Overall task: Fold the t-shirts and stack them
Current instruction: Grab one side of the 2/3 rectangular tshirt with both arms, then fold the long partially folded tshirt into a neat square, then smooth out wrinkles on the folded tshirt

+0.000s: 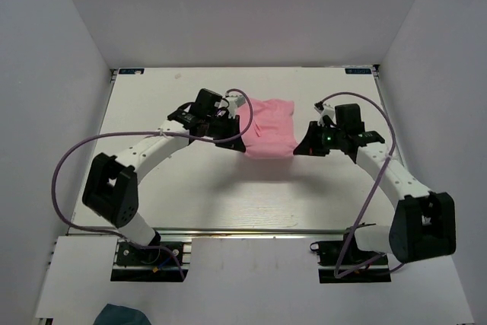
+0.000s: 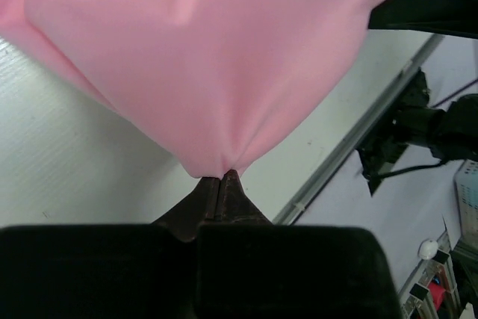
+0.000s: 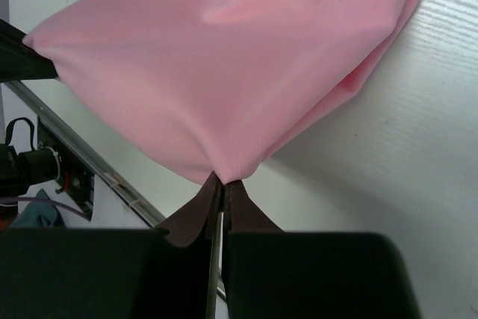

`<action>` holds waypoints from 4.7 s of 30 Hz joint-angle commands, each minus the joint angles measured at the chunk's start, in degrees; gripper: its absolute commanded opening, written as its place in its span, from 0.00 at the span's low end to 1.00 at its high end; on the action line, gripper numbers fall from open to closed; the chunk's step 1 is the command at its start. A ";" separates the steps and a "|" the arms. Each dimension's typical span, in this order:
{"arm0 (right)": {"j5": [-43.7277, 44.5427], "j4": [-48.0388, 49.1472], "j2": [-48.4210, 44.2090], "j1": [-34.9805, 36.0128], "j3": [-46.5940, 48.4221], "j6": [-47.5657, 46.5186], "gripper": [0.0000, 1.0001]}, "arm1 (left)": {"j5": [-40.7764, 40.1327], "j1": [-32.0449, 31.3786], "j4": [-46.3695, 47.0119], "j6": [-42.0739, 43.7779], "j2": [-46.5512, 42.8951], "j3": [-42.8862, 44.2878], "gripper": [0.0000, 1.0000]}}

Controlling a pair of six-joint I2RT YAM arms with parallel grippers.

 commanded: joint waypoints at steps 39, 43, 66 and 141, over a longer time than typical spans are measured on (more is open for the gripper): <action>-3.78 -0.41 43.66 -4.21 50.13 3.06 0.00 | -14.86 9.82 -5.10 -8.25 33.19 47.81 0.01; -3.69 -0.23 48.34 -4.64 54.36 4.38 0.00 | -9.40 10.96 -2.73 -7.28 38.90 52.04 0.07; -15.27 7.85 47.83 -4.56 52.44 3.50 0.90 | -9.31 11.49 -2.02 3.53 41.28 49.15 1.00; -28.83 20.34 31.84 -5.44 22.73 0.69 0.90 | -17.01 15.17 1.88 9.93 34.34 37.60 0.00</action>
